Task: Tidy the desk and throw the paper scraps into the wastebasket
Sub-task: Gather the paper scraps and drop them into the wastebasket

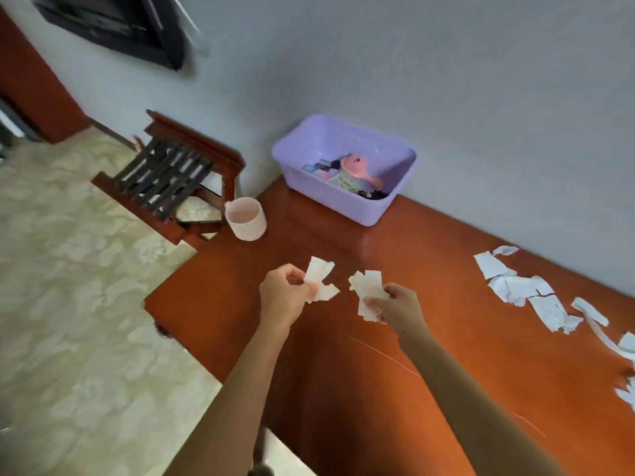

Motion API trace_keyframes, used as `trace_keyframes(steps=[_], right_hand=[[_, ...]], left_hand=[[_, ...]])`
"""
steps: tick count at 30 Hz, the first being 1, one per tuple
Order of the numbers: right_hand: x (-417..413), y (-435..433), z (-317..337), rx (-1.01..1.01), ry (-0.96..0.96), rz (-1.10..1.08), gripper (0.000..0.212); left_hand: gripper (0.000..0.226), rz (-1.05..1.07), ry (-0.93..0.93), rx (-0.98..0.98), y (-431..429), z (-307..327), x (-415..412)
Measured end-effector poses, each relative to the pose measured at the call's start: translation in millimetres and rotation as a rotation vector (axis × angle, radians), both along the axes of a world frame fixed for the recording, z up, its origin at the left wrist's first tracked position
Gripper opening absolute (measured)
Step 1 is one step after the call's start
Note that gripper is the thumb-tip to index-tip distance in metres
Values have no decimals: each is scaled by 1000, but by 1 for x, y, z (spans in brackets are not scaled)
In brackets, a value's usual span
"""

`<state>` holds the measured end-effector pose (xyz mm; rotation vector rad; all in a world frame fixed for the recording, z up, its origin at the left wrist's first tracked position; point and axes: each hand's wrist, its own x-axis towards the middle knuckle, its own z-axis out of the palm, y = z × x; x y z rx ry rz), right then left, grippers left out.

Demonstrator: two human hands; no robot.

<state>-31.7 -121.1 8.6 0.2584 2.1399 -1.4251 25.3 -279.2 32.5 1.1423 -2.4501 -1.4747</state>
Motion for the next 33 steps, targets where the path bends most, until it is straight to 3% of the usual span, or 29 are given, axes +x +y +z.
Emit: trace_keyframes(steps=[5, 14, 18, 20, 22, 24, 26, 29, 33], right_hand=[[31, -154, 6, -56, 50, 109, 11], [64, -445, -49, -24, 49, 191, 14], [75, -541, -103, 149, -34, 258, 14], [76, -574, -134, 217, -51, 304, 26], [68, -606, -171, 244, -124, 298, 19], [58, -632, -217, 273, -312, 217, 16], [50, -644, -256, 277, -483, 144, 9], [45, -660, -324, 299, -616, 114, 29], [46, -666, -390, 305, -724, -33, 25]], left_hand=[[15, 141, 66, -14, -139, 2, 37], [6, 90, -40, -188, -411, -56, 56], [31, 57, -182, -194, -502, -103, 57], [33, 42, -230, -189, -535, -130, 53], [34, 29, -279, -176, -563, -164, 48], [29, 13, -334, -135, -588, -208, 43], [10, -2, -390, -87, -607, -248, 38], [21, -6, -509, -46, -632, -326, 35], [26, -8, -586, -9, -640, -401, 43]])
